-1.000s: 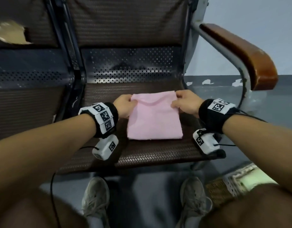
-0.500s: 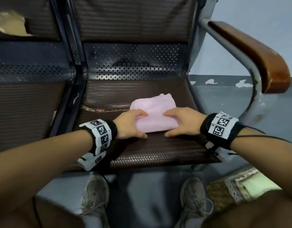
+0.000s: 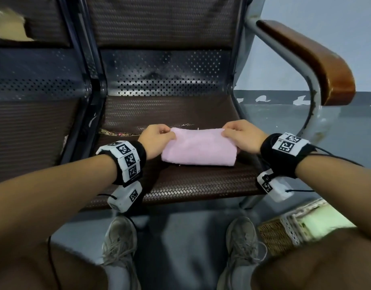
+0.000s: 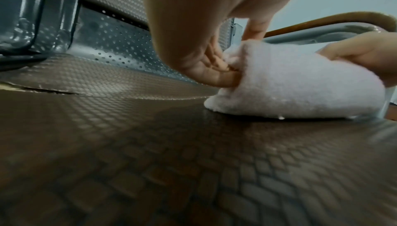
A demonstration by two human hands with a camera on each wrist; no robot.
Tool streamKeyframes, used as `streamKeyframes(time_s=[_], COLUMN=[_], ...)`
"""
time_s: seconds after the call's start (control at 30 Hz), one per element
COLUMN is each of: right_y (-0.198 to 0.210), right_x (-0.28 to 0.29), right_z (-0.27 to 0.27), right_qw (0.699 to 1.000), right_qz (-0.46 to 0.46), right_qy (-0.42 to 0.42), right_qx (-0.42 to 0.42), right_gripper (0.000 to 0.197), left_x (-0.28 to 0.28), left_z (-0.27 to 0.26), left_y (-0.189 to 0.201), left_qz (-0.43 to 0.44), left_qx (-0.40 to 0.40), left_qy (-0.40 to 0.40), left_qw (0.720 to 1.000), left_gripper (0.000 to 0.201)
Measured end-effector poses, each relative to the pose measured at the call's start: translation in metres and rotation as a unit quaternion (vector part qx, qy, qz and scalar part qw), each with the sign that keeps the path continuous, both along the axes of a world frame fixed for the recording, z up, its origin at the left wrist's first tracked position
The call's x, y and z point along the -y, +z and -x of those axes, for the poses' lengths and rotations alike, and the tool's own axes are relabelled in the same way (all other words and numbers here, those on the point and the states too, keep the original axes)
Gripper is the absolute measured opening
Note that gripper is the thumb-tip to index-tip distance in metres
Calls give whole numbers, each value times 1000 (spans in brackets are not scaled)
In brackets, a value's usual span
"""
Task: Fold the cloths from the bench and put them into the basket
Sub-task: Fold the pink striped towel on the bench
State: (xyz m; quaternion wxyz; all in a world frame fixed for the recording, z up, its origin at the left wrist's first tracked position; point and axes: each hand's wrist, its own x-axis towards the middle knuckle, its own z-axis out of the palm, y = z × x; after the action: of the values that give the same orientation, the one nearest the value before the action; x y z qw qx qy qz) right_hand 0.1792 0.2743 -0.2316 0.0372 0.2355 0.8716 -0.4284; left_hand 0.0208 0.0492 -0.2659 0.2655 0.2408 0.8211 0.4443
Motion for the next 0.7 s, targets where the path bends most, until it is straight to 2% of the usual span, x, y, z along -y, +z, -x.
streamKeyframes(time_s=[0.07, 0.13, 0.17, 0.23, 0.3, 0.4, 0.43, 0.5, 0.57, 0.63, 0.7], right_y=[-8, -12, -12, -10, -7, -1, 3, 12, 29, 55, 78], right_x=[-1, -1, -1, 0, 2, 5, 6, 5, 3, 7, 10], right_z=[-1, 0, 0, 1, 1, -1, -3, -9, -17, -28, -45], right_qw=[1000, 997, 993, 986, 983, 983, 984, 981, 977, 992, 995], right_qz=[-16, -74, -107, -151, -162, -156, -145, -150, -175, -108, -40], right_qy=[-9, -7, -6, 0, 10, 23, 25, 38, 55, 60, 56], right_qx=[23, 34, 41, 63, 79, 95, 102, 119, 105, 17, -76], right_gripper=[27, 37, 44, 51, 45, 32, 30, 31, 52, 74, 67], left_x=[-4, -7, -9, -13, -15, -19, -23, -36, -52, -67, -81], left_z=[1, 0, -1, -8, -17, -23, -24, -25, -32, -45, -62], left_y=[-5, -4, -3, 2, 7, 18, 25, 48, 81, 114, 135], left_qz=[59, 125, 146, 148, 141, 90, 71, 42, 5, -33, -70], left_qx=[-50, -75, -42, 92, 184, 242, 231, 151, 60, 4, -3], left_qy=[36, 61, 75, 99, 83, 62, 52, 8, -57, -130, -190], left_qw=[996, 987, 986, 980, 969, 964, 969, 988, 997, 991, 979], left_gripper=[13, 27, 38, 55, 58, 56, 55, 43, 30, 24, 20])
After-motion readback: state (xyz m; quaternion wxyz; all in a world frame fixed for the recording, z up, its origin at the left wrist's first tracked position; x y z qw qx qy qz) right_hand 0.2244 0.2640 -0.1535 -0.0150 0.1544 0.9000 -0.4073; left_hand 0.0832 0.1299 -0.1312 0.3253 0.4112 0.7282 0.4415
